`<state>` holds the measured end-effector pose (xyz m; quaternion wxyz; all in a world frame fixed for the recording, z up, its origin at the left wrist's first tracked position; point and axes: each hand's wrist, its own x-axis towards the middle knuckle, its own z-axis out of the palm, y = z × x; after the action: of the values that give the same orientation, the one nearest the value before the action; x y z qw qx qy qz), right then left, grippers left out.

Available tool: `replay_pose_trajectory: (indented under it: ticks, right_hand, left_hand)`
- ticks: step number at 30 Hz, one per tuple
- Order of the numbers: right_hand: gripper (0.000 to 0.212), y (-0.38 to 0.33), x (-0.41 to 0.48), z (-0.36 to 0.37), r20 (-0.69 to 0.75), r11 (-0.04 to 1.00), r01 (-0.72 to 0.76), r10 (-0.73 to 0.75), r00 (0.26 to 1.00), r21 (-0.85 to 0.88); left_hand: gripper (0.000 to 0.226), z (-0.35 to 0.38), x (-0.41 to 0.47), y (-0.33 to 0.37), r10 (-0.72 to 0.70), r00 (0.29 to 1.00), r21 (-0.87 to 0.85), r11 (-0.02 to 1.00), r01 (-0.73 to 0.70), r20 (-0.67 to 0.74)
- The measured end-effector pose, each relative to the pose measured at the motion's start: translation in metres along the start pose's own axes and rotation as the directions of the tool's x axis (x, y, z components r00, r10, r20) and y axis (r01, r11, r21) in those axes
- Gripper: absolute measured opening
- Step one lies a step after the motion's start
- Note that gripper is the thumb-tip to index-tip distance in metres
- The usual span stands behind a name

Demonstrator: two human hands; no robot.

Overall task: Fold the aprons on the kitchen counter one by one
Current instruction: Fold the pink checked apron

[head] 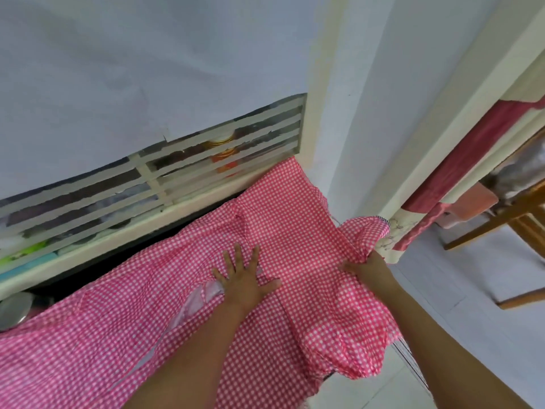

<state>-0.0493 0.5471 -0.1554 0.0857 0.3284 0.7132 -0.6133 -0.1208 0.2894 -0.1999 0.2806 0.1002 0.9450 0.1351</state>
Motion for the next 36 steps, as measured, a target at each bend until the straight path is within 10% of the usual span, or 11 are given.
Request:
replay_pose_trajectory:
  ticks: [7, 16, 24, 31, 36]
  right_hand:
    - [0.073, -0.009, 0.022, -0.053, -0.016, 0.985, -0.17, 0.171, 0.985, 0.023]
    - [0.058, -0.03, 0.016, -0.066, -0.019, 0.981, -0.058, 0.056, 0.998, -0.185]
    - [0.068, -0.007, -0.011, -0.003, -0.128, 0.849, -0.015, -0.062, 0.99, -0.529]
    - [0.055, 0.014, -0.04, 0.032, -0.263, 0.94, 0.077, -0.171, 0.95, -0.332]
    - [0.086, 0.026, -0.051, 0.044, -0.183, 0.921, 0.053, -0.133, 0.974, -0.387]
  left_hand:
    - [0.107, 0.004, 0.018, 0.047, 0.103, 0.991, 0.073, 0.991, -0.109, 0.089]
    - [0.127, -0.004, -0.009, -0.008, 0.256, 0.965, 0.211, 0.941, -0.263, 0.059]
    - [0.132, 0.016, -0.095, -0.13, 0.009, 0.996, 0.097, 0.995, 0.0, -0.094]
    - [0.12, 0.027, -0.152, -0.202, -0.234, 0.961, -0.032, 0.972, 0.232, -0.147]
    - [0.09, 0.028, -0.175, -0.231, -0.309, 0.937, -0.051, 0.951, 0.305, -0.165]
